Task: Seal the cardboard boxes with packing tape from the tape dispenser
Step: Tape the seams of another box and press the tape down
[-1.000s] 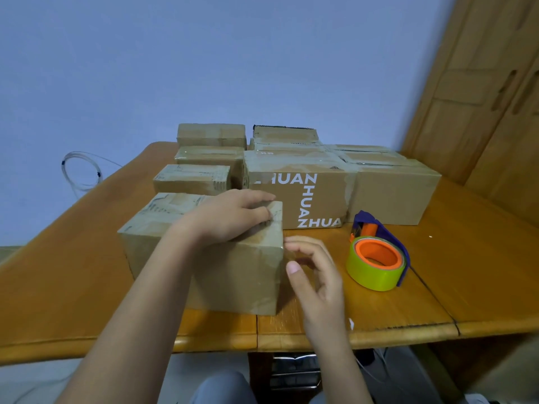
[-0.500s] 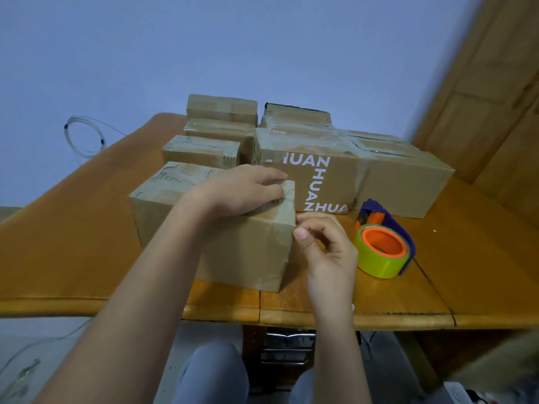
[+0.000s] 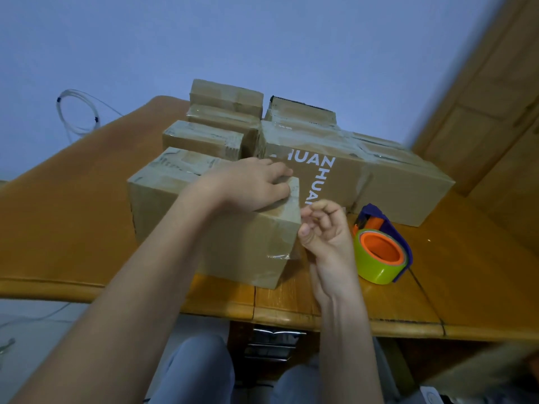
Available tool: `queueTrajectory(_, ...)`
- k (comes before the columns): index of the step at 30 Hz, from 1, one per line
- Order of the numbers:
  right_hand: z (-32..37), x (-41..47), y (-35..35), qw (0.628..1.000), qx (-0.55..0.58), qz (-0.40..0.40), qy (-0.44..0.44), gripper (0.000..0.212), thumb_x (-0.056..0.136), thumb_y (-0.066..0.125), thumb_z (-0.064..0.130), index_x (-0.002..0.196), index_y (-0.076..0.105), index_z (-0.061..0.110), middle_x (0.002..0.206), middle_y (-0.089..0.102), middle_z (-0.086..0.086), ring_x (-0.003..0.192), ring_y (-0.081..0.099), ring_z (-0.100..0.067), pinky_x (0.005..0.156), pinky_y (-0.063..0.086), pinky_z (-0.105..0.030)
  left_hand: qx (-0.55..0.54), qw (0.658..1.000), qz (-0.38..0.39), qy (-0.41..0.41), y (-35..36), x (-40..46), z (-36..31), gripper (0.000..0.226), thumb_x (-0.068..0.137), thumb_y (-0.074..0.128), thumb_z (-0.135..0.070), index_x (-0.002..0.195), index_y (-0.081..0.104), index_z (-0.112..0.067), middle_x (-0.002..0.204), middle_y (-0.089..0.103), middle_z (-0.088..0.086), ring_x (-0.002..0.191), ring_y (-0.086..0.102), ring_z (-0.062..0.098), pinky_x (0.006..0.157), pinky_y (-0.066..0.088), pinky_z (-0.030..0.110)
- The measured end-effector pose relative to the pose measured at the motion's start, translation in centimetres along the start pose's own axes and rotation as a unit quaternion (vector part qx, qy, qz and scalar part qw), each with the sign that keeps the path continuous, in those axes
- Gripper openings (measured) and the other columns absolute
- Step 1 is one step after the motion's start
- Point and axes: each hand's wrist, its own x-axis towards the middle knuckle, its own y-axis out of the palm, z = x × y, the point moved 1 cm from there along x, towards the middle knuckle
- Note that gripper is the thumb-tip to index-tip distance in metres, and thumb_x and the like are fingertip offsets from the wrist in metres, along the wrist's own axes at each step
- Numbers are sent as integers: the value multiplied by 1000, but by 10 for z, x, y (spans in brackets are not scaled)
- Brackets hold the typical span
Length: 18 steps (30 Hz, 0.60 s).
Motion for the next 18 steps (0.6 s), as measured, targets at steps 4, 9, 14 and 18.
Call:
queueTrajectory(4, 14, 27, -7, 993, -32, 101, 50, 77, 37, 94, 36, 101, 57, 15, 73, 60, 10, 72, 54, -4, 70, 46, -17, 11, 1000, 11, -6, 0, 2, -1, 52, 101, 32, -40, 150, 25, -25, 151, 33, 3, 139, 27, 21, 111, 24, 35)
queueTrajectory(9, 22, 40, -8, 982, -98, 155, 47, 69, 43, 91, 43, 103, 66, 20, 67, 57, 11, 69, 54, -2, 73, 48, -16, 8, 1000, 4, -2, 0, 0, -3, 52, 101, 30, -41, 149, 28, -22, 151, 34, 4, 139, 29, 22, 106, 25, 32)
queueTrajectory(14, 4, -3, -16, 996, -79, -2, 44, 55, 68, 76, 54, 113, 66, 24, 93, 71, 0, 99, 64, -17, 100, 45, -37, -37, 999, -9, -7, -2, -4, -2, 49, 100, 39, -37, 148, 34, -25, 154, 33, -3, 141, 27, 16, 112, 20, 31)
queueTrajectory(18, -11, -41, -2, 990, -83, -72, 84, 51, 66, 67, 70, 95, 72, 28, 98, 71, 3, 103, 64, -15, 89, 50, -30, -56, 998, -7, -19, -4, -6, -3, 49, 100, 41, -38, 147, 35, -29, 154, 32, -6, 140, 29, 15, 110, 22, 30)
